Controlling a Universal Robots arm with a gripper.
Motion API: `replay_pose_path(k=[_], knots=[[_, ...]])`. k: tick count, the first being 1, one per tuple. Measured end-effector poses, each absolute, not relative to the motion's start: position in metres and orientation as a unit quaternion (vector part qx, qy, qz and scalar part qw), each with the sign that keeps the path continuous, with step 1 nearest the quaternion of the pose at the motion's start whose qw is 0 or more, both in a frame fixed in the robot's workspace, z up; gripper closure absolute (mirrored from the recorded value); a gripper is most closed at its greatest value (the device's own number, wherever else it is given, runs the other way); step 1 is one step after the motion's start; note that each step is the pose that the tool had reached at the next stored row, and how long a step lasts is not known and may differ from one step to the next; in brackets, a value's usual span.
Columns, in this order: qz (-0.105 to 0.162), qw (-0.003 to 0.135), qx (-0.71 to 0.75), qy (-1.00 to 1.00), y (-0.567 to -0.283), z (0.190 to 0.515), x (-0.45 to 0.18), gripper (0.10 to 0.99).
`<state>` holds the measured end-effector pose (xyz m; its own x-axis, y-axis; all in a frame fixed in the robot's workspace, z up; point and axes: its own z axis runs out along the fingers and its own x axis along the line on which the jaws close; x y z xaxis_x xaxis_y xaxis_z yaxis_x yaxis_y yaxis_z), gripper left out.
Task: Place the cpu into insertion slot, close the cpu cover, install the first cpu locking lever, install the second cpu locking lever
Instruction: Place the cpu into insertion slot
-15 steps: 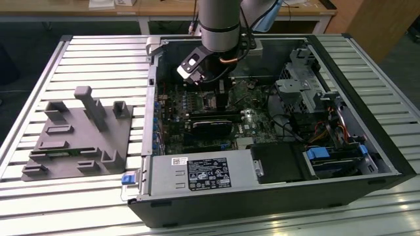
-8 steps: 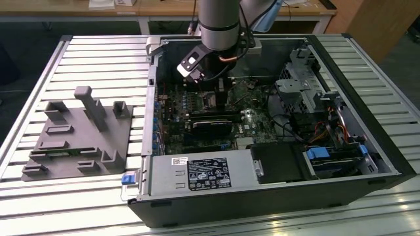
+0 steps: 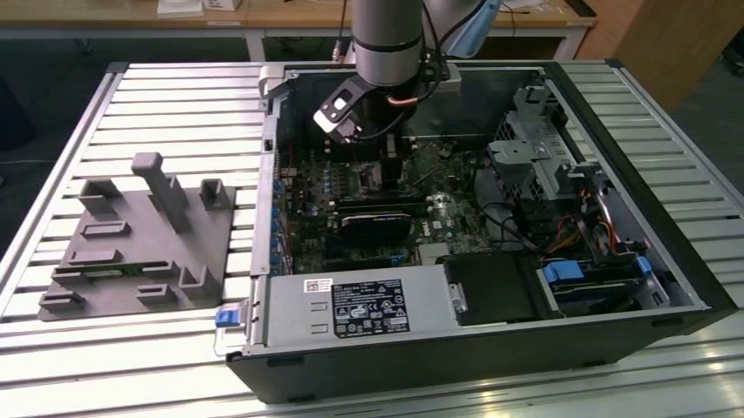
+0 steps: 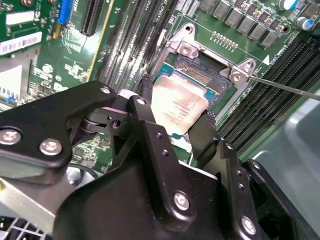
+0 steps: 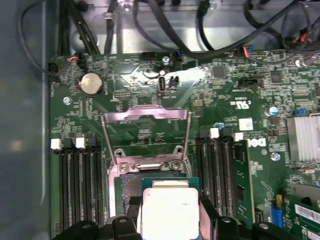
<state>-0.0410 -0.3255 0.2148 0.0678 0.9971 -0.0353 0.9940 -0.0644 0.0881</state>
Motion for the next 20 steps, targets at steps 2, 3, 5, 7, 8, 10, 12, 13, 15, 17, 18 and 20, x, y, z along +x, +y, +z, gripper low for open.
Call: replay_pose_path(k=[2,3,5,7,8,10,12,13,15,17,18,20], knots=[[0.018,0.044,0.724,0.688,-0.325,0.214,-0.041,0.549],[0.018,0.044,0.721,0.691,-0.325,0.213,-0.041,0.549],[0.018,0.043,0.716,0.696,-0.324,0.212,-0.041,0.549],[0.019,0.043,0.714,0.699,-0.324,0.21,-0.041,0.549],[0.019,0.043,0.713,0.699,-0.323,0.209,-0.041,0.549],[0.02,0.041,0.713,0.699,-0.323,0.207,-0.041,0.549],[0.02,0.041,0.713,0.699,-0.323,0.205,-0.041,0.549],[0.02,0.041,0.713,0.699,-0.322,0.203,-0.041,0.549],[0.02,0.041,0.713,0.699,-0.321,0.201,-0.041,0.549],[0.02,0.04,0.713,0.699,-0.32,0.2,-0.041,0.549],[0.02,0.04,0.713,0.699,-0.32,0.199,-0.042,0.549],[0.02,0.04,0.713,0.699,-0.318,0.197,-0.042,0.549]])
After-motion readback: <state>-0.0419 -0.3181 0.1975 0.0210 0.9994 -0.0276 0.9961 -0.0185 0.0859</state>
